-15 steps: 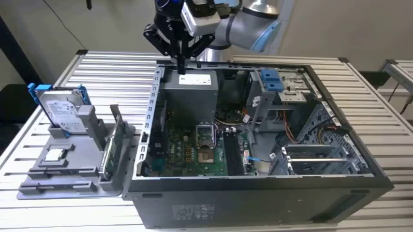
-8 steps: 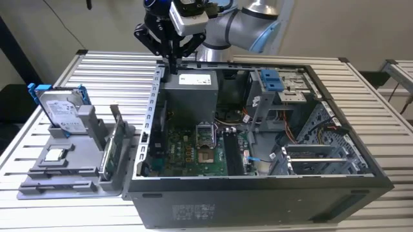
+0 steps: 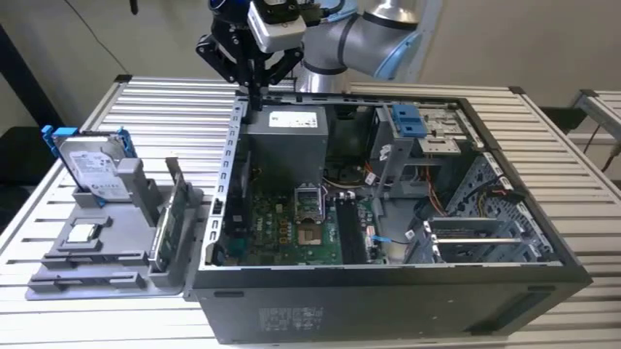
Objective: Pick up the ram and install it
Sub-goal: 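Reach for the ram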
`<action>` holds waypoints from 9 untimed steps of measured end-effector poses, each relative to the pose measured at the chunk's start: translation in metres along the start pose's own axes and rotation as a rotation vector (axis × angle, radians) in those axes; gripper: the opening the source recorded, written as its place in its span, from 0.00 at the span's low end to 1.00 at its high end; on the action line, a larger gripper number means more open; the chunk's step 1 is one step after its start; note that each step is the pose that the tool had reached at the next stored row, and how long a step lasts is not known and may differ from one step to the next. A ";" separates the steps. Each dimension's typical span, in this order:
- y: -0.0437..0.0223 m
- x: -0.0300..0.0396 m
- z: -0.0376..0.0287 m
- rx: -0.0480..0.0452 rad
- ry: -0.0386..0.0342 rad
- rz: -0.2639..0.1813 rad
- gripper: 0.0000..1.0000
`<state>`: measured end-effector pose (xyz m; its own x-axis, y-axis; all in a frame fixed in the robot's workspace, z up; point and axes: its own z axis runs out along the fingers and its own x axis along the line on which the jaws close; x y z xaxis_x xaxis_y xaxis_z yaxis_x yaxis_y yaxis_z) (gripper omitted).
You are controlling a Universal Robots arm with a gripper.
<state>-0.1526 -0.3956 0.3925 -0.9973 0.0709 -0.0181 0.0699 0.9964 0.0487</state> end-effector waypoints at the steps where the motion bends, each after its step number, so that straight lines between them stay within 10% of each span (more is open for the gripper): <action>1: -0.0001 0.0008 0.0000 0.0000 0.0000 0.000 0.11; 9: -0.0006 0.0095 0.0001 -0.0001 0.0000 0.000 0.11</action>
<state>-0.1621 -0.3955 0.3922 -0.9973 0.0709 -0.0181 0.0700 0.9964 0.0488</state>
